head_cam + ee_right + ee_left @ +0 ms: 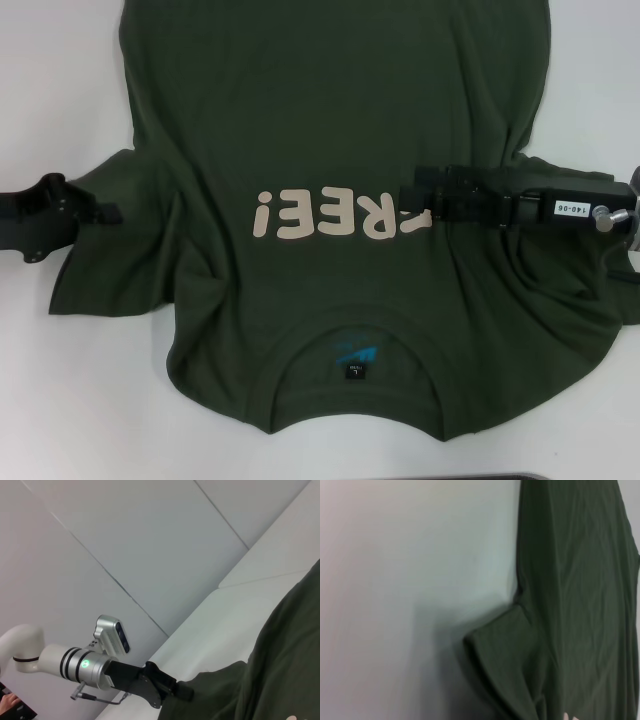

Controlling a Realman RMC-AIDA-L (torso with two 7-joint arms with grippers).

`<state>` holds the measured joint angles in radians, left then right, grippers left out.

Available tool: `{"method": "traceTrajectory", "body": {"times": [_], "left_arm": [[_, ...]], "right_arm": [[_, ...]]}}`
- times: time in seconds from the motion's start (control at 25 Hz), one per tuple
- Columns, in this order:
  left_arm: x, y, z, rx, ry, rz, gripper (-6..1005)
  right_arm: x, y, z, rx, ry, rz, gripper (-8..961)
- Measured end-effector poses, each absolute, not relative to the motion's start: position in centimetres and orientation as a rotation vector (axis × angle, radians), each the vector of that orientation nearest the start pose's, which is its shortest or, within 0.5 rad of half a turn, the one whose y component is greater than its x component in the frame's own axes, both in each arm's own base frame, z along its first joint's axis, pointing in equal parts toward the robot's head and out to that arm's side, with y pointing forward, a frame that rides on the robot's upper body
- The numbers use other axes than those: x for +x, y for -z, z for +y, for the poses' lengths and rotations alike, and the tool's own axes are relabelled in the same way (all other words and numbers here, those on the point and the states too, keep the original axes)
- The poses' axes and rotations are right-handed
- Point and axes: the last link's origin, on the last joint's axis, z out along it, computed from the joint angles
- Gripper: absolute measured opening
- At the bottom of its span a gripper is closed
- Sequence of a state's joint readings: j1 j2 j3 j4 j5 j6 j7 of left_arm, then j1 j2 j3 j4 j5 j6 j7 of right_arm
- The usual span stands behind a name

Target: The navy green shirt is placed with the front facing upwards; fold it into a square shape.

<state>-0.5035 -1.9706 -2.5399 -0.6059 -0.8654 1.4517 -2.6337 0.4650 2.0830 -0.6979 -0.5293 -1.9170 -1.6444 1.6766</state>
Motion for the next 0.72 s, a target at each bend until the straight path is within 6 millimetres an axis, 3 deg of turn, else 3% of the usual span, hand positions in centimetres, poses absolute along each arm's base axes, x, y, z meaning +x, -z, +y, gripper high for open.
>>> {"method": "traceTrajectory", "body": {"times": [0.16, 0.72], "left_arm": [[-33.8, -4.0, 31.9, 2.023, -0.577, 2.555, 23], [-34.6, -7.8, 33.4, 2.065, -0.695, 2.635, 22]], "right_arm": [[27.1, 1.8, 29.4, -2.643, -0.975, 1.251, 914], [27.2, 1.8, 29.3, -2.642, -0.973, 1.255, 914]]}}
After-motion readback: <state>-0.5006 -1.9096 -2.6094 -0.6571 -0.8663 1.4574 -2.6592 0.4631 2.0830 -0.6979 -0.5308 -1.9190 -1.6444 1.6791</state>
